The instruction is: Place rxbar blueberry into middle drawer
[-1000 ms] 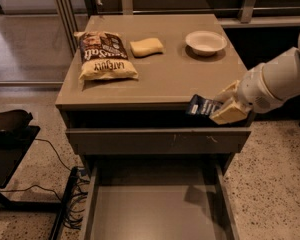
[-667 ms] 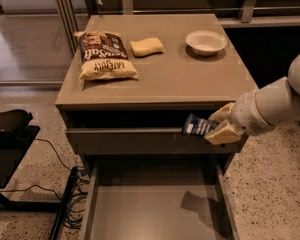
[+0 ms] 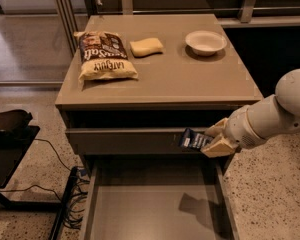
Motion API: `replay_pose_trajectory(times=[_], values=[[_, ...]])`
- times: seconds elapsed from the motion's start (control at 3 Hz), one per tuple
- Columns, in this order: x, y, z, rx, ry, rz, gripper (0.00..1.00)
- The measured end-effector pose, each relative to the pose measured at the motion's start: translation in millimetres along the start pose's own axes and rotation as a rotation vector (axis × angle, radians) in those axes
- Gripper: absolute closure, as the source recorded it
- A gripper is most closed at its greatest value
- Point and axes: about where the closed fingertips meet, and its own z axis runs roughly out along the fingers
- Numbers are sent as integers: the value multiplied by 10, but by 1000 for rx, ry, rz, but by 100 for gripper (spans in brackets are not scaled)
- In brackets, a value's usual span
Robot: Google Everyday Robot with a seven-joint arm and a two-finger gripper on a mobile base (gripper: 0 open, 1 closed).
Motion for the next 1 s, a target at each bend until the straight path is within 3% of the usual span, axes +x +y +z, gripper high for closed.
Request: replay_pose_trajectory(times=[0.33,1.0], values=[[3,18,98,-16,-4,7,100],[340,453,1275,-118,-57,55,100]])
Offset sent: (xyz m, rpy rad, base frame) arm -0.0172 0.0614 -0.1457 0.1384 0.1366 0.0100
